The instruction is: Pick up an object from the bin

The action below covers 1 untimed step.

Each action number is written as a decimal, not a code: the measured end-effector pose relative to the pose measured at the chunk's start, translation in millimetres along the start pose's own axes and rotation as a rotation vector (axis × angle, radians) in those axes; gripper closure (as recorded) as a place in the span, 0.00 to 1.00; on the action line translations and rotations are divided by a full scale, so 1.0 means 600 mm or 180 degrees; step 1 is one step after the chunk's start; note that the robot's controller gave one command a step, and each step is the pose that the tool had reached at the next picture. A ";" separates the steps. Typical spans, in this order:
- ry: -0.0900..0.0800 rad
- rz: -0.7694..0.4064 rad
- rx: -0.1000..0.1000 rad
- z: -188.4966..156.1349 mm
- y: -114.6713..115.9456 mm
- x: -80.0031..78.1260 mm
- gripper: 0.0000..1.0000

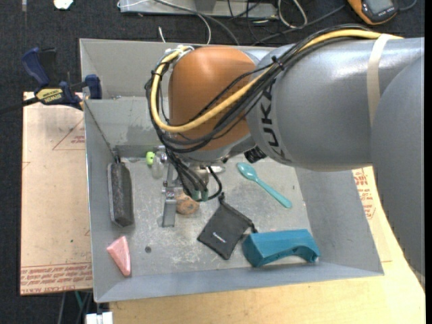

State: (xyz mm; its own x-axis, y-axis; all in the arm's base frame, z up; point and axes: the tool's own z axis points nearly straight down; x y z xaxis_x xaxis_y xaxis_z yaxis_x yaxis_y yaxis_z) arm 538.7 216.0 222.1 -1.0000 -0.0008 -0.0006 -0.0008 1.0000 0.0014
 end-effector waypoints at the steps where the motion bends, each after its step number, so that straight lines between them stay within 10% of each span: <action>1: -0.0010 -0.0019 -0.0008 0.104 -0.069 -0.018 0.00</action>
Offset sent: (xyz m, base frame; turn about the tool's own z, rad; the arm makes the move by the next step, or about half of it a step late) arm 0.0134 -0.0807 -0.1406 0.1025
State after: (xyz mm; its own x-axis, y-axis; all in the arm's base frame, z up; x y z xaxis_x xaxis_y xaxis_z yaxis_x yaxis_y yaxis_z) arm 549.7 174.5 159.9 -1.0000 -0.0067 -0.0038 -0.0067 1.0000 0.0038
